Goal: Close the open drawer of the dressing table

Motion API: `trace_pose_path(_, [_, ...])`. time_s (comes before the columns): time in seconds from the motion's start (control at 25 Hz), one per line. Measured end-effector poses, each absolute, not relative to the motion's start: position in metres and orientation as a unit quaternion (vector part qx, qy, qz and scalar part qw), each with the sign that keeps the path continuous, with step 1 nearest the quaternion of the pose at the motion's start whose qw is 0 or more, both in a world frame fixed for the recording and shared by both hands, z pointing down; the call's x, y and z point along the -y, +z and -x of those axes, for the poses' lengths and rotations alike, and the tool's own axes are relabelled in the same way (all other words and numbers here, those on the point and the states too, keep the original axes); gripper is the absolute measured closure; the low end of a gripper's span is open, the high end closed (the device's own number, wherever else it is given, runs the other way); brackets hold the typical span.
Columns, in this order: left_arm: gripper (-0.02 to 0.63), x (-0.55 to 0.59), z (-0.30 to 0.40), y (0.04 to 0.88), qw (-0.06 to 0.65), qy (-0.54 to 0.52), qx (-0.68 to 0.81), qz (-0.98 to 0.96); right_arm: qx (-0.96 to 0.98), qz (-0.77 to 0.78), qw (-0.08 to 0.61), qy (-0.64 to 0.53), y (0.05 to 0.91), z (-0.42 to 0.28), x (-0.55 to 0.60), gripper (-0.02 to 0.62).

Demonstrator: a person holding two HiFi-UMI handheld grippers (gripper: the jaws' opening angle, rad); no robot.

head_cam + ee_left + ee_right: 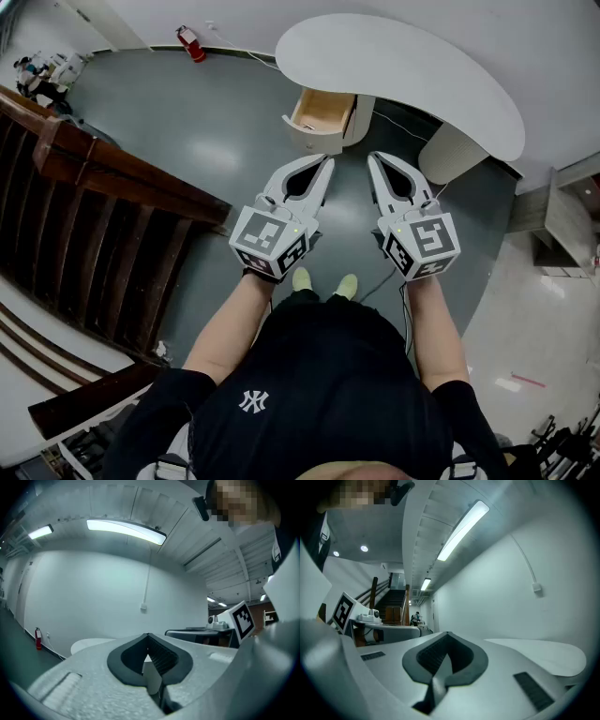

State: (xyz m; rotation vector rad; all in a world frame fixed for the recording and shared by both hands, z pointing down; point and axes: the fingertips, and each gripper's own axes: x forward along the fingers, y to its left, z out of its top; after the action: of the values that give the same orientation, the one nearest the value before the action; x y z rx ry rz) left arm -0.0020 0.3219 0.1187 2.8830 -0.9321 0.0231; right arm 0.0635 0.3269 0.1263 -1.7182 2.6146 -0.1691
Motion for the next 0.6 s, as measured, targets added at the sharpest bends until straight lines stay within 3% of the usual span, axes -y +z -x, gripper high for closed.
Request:
trace_pose_path(0.36, [0.597, -0.329, -0.007, 0.121, 0.054, 0.008, 0.307, -0.950, -0.835, 0.548, 0.007, -0.049, 0.126, -0.071, -0.333, 0.581])
trace_pose_path(0.6, [0.595, -0.328, -0.002, 0.146, 0.057, 0.031, 0.328, -0.942, -0.837, 0.538, 0.060, -0.079, 0.131, -0.089, -0.336, 0.580])
